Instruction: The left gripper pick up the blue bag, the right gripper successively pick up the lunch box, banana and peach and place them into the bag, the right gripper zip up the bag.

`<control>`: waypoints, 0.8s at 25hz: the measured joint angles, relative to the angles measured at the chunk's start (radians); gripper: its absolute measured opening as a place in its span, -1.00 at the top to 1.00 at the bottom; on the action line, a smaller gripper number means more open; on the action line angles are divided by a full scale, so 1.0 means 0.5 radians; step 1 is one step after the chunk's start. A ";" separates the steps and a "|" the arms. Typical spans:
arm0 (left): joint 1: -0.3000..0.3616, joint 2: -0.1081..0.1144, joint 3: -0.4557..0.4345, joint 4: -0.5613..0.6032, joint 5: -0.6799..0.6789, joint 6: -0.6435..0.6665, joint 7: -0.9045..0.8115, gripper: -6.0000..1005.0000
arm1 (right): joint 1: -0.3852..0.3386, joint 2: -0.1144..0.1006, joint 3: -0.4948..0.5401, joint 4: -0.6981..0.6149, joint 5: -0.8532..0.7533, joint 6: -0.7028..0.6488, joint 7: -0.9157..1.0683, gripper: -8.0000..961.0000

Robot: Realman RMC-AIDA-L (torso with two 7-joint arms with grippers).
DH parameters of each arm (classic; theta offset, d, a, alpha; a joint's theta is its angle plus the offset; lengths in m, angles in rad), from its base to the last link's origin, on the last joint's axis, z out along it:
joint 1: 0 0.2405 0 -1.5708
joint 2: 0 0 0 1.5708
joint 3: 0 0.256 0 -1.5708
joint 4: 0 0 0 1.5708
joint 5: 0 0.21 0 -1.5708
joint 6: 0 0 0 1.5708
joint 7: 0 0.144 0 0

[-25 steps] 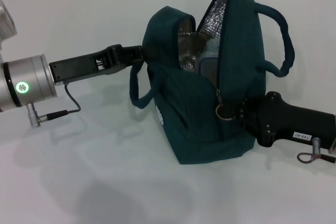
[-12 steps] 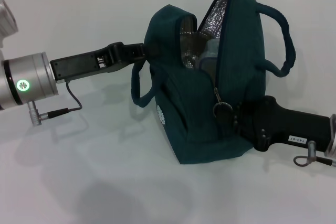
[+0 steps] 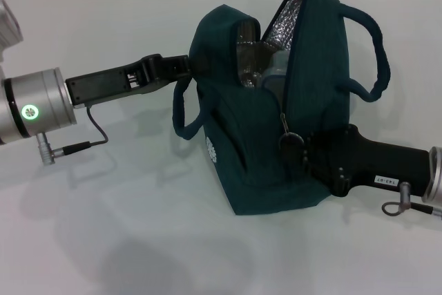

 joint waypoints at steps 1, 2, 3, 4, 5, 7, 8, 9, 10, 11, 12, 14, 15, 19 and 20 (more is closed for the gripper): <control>0.001 0.000 0.000 0.000 0.000 0.000 0.000 0.60 | 0.000 0.000 0.000 0.000 0.000 0.007 0.000 0.83; 0.002 0.000 0.000 0.000 0.000 0.000 0.000 0.60 | 0.000 0.000 0.000 0.000 0.000 0.014 0.000 0.84; 0.002 0.000 0.000 0.000 0.000 0.000 0.000 0.60 | 0.000 0.000 0.000 0.001 0.001 0.019 0.000 0.86; 0.003 0.000 0.000 0.000 0.000 0.000 0.000 0.60 | -0.002 0.000 0.001 0.000 0.001 0.028 -0.002 0.87; 0.004 0.000 0.000 0.000 0.000 0.000 0.001 0.60 | -0.006 0.000 0.002 -0.004 0.001 0.034 -0.004 0.89; 0.005 0.000 0.000 0.000 0.000 0.000 0.002 0.60 | -0.015 0.000 0.008 -0.010 0.003 0.042 -0.005 0.92; 0.005 0.000 0.000 0.000 0.000 0.000 0.003 0.60 | -0.018 0.000 0.011 -0.013 0.007 0.044 -0.005 0.94; 0.005 0.000 0.000 0.000 0.000 0.000 0.003 0.59 | -0.019 0.000 0.013 -0.012 0.014 0.044 -0.005 0.95; 0.005 0.000 0.000 0.000 0.000 0.000 0.003 0.59 | -0.021 -0.001 0.015 -0.009 0.025 0.043 -0.006 0.97; 0.005 0.000 0.000 0.000 0.000 0.000 0.003 0.59 | -0.024 -0.003 0.016 -0.004 0.036 0.042 -0.008 0.97; 0.005 0.000 0.000 0.000 0.000 0.000 0.003 0.59 | -0.031 -0.004 0.016 -0.003 0.046 0.040 -0.010 0.97; 0.004 0.000 0.000 0.000 -0.001 0.000 0.005 0.59 | -0.056 -0.006 0.016 -0.009 0.070 0.034 -0.018 0.97; 0.003 0.000 0.000 0.000 -0.002 0.001 0.006 0.59 | -0.073 -0.006 0.016 -0.018 0.086 0.027 -0.030 0.97; -0.009 0.002 0.004 0.000 -0.011 0.058 0.051 0.58 | -0.121 -0.010 0.019 -0.033 0.183 -0.079 -0.122 0.97; -0.010 0.002 0.004 0.000 -0.024 0.090 0.076 0.58 | -0.127 -0.012 0.019 -0.038 0.199 -0.130 -0.144 0.97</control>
